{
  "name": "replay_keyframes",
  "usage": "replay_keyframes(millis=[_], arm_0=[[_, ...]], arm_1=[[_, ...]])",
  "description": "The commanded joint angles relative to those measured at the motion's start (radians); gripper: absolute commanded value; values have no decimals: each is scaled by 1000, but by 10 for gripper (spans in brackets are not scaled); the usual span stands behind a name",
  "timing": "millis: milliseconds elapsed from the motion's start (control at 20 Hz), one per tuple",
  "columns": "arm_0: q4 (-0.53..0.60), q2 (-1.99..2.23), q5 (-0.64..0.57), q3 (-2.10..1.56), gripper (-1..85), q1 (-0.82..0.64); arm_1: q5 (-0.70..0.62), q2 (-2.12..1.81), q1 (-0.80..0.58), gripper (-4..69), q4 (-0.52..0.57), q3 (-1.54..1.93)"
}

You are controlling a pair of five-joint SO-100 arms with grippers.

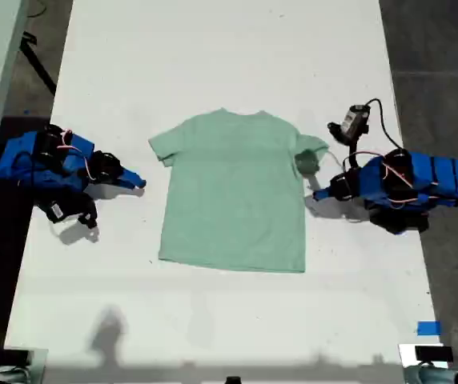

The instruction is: Fold t-shirt

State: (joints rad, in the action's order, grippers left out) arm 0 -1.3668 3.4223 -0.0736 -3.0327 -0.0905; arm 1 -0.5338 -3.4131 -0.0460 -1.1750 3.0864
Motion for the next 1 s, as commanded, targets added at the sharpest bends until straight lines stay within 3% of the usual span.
replay_keyframes(millis=[0, 250, 600, 750, 950], arm_0=[[29, 2, 9, 29, 0, -229], [51, 2, 9, 44, 0, -233], [66, -75, 5, 170, 0, -291], [138, -284, -11, 285, 0, -295], [255, -597, -49, 462, 0, -281]], arm_1=[[673, -11, -78, -11, 15, -84], [664, -11, -80, -10, 14, -101], [548, 163, -141, -10, -29, -351], [460, 377, -199, -10, -58, -532], [319, 635, -330, -10, -184, -804]])
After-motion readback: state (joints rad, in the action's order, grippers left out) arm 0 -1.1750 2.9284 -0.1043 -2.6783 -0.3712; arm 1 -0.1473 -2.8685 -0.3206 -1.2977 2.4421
